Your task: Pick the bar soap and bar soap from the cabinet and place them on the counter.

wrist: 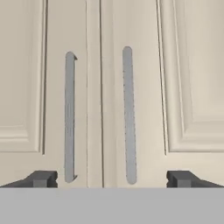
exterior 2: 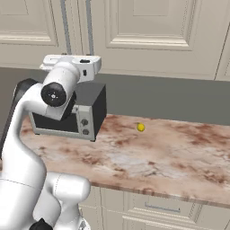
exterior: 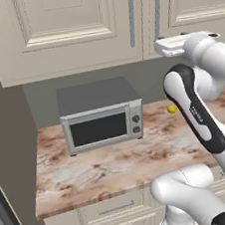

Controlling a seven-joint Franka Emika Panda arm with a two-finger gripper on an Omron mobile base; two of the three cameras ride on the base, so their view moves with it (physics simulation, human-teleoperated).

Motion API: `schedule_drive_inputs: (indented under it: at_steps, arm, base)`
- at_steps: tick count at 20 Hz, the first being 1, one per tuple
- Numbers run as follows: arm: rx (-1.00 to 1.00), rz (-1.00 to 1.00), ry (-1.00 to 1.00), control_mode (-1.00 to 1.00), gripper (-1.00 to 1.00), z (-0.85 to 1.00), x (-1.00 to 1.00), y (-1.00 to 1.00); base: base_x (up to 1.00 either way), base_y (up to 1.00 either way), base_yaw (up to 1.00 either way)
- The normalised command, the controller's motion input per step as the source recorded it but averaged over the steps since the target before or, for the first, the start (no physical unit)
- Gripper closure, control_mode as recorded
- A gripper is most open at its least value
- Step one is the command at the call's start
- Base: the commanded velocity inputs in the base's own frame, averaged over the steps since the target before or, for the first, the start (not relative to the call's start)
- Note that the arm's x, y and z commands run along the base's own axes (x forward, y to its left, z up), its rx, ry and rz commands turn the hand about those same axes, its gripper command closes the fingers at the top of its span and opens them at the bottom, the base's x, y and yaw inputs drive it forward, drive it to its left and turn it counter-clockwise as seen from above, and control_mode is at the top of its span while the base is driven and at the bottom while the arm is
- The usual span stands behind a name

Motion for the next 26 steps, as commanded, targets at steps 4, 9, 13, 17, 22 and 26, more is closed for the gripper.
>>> schedule_drive_inputs:
  at_steps: [4, 9, 13, 17, 22, 26]
  arm:
    - [0.0, -0.04, -0.3, -1.0, -1.0, 0.25, 0.0, -0.03]
    - [0.0, -0.04, -0.07, -1.0, -1.0, 0.11, 0.15, -0.04]
    - [0.0, 0.0, 0.04, -1.0, -1.0, 0.03, 0.42, -0.03]
    - [0.0, -0.01, 0.01, -1.0, -1.0, 0.19, 0.44, -0.12]
    - [0.0, -0.01, 0.0, -1.0, -1.0, 0.13, 0.4, -0.05]
    - [0.0, 0.0, 0.0, -1.0, -1.0, 0.05, 0.44, 0.02]
  base:
    - [0.0, 0.0, 0.0]
    - [0.0, 0.0, 0.0]
    - [0.0, 0.0, 0.0]
    - [0.0, 0.0, 0.0]
    - [0.0, 0.0, 0.0]
    - [0.0, 0.0, 0.0]
